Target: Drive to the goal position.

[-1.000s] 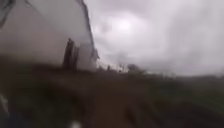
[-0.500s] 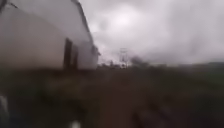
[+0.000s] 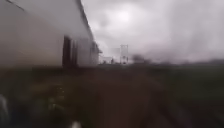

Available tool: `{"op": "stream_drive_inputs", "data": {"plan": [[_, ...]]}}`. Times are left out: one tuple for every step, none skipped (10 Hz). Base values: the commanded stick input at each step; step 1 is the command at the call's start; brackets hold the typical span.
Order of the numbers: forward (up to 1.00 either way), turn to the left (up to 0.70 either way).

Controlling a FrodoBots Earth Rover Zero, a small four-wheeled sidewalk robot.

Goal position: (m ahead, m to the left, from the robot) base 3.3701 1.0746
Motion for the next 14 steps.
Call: {"op": "stream_drive_inputs", "data": {"plan": [[0.7,0.0],[0.7,0.0],[0.7,0.0],[0.7,0.0],[0.7,0.0],[0.7,0.0],[0.7,0.0],[0.7,0.0],[0.7,0.0],[0.7,0.0],[0.7,0.0],[0.7,0.0],[0.7,0.0],[0.7,0.0]]}}
